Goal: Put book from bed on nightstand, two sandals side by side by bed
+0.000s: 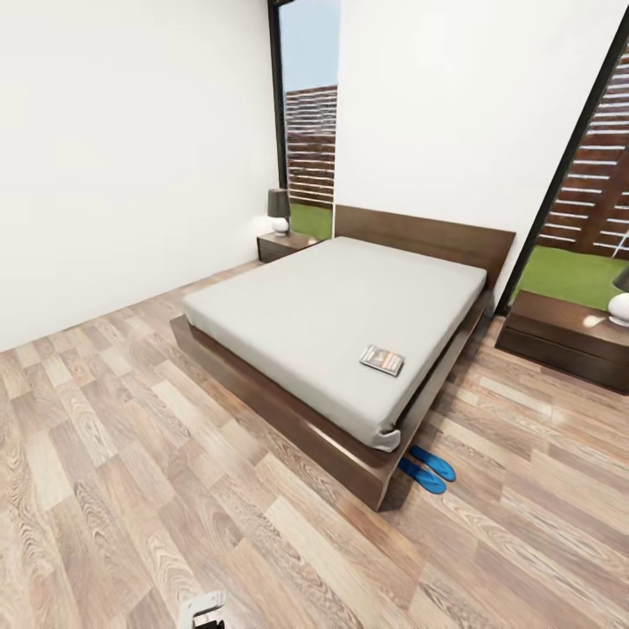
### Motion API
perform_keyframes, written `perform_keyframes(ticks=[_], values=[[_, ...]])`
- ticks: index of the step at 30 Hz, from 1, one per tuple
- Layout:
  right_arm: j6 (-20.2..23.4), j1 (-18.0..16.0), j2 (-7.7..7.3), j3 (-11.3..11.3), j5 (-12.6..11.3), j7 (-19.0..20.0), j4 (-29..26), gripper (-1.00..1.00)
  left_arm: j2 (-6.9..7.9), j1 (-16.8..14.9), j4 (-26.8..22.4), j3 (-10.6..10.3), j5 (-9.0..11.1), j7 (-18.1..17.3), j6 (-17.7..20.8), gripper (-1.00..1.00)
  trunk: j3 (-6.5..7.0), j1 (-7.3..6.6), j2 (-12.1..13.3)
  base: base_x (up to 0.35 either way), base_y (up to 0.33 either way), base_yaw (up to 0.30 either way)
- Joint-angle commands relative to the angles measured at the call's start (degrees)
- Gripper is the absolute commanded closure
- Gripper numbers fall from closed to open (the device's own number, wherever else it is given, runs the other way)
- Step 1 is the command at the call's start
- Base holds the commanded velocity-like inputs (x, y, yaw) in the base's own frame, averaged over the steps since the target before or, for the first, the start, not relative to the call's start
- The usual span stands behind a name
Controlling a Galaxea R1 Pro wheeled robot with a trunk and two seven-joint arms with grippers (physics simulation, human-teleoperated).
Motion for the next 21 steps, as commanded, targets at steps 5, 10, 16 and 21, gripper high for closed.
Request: perform_keyframes(ticks=[5, 10, 16, 21], values=[[-0.37, -0.08, 0.01, -0.55, 0.61, -0.30, 0.20, -1.00, -0.35, -0.04, 0.03, -0.55, 1.71, 0.42, -0.11, -1.00, 0.40, -1.11, 1.99, 0.000, 0.000, 0.000], [-0.37, -0.08, 0.11, -0.56, 0.68, -0.37, 0.20, -1.00, -0.40, -0.04, 0.03, -0.57, 1.87, 0.37, -0.14, -1.00, 0.84, -2.21, 4.00, 0.000, 0.000, 0.000], [-0.47, -0.08, 0.14, -0.49, 0.76, -0.39, 0.20, -1.00, -0.51, -0.04, 0.03, -0.71, 1.75, 0.13, -0.09, -1.00, 1.37, -3.52, 6.40, 0.000, 0.000, 0.000], [-1.03, -0.08, 0.18, -0.48, 0.77, -0.39, 0.20, -1.00, -0.53, -0.04, 0.02, -0.73, 1.76, 0.08, 0.00, -1.00, 1.81, -4.62, 8.41, 0.000, 0.000, 0.000]])
